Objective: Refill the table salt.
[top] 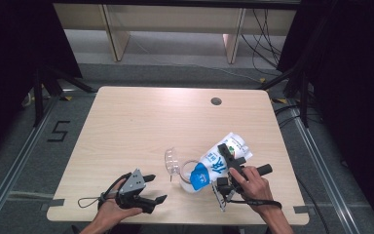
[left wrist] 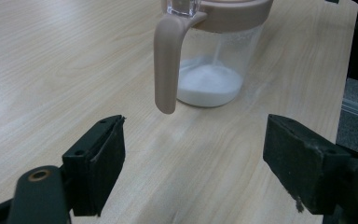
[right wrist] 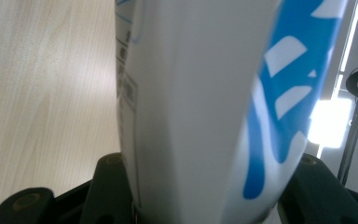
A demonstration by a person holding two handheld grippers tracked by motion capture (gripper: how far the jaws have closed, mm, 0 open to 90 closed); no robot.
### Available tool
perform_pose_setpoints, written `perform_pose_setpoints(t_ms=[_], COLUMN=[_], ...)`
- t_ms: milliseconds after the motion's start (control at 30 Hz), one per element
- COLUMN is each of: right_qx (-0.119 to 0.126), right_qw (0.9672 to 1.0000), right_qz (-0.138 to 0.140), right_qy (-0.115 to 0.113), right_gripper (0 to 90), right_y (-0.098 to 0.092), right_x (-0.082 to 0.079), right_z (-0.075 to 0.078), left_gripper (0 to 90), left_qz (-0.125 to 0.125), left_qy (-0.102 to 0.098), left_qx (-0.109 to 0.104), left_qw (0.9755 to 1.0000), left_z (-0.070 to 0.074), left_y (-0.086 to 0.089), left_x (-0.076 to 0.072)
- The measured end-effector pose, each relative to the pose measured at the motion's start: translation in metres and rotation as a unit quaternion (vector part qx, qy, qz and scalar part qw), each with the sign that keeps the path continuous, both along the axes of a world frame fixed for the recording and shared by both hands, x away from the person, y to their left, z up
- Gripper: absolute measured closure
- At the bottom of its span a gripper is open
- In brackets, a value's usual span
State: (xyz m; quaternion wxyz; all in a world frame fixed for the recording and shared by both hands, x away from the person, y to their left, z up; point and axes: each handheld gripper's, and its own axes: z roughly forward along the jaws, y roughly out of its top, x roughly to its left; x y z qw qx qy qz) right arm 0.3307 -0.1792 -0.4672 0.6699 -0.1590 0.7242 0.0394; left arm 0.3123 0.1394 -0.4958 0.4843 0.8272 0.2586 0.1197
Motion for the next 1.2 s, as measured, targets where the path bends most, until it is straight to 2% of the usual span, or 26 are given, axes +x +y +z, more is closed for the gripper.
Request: perform_pose_setpoints(t_ms=[233,333,367,667,767,867,933,1200], right_qx=[-0.001,-0.012,-0.006,-0.011,-0.029,-0.029,-0.011,-0.001], right_qw=[1.0,0.9999,1.0,0.9999,0.9992,0.9991,0.9999,1.0], right_qz=[0.0,0.005,0.002,0.002,0.022,0.023,0.003,0.002], right_qy=[0.002,-0.003,-0.003,-0.002,-0.018,-0.022,-0.011,-0.009], right_gripper=[54.6,54.7,54.7,54.9,55.0,55.1,55.1,55.3], right_y=[-0.0001,0.0006,0.0003,0.0007,0.0021,0.0022,0.0008,0.0005], right_x=[-0.0001,0.0004,0.0,-0.0001,0.0016,0.0013,-0.0006,-0.001], right_z=[0.0002,0.0012,0.0001,0.0011,0.0044,0.0043,0.0009,-0.0003], left_gripper=[20.6,20.6,20.6,20.6,20.6,20.6,20.5,20.6], left_qz=[-0.001,0.0,0.0,0.0,-0.001,0.0,0.0,0.0], left_qy=[-0.002,0.0,0.0,0.0,-0.002,-0.001,-0.001,-0.001], left_qx=[0.003,0.0,0.0,0.0,0.005,0.004,0.004,0.004], left_qw=[1.0,1.0,1.0,1.0,1.0,1.0,1.0,1.0], left_z=[0.0,0.0,0.0,0.0,0.0003,0.0003,0.0003,0.0003], left_y=[0.0005,0.0,0.0,0.0,0.0007,0.0006,0.0006,0.0006], left_x=[0.0004,0.0,-0.0001,0.0001,0.0004,0.0003,0.0002,0.0003])
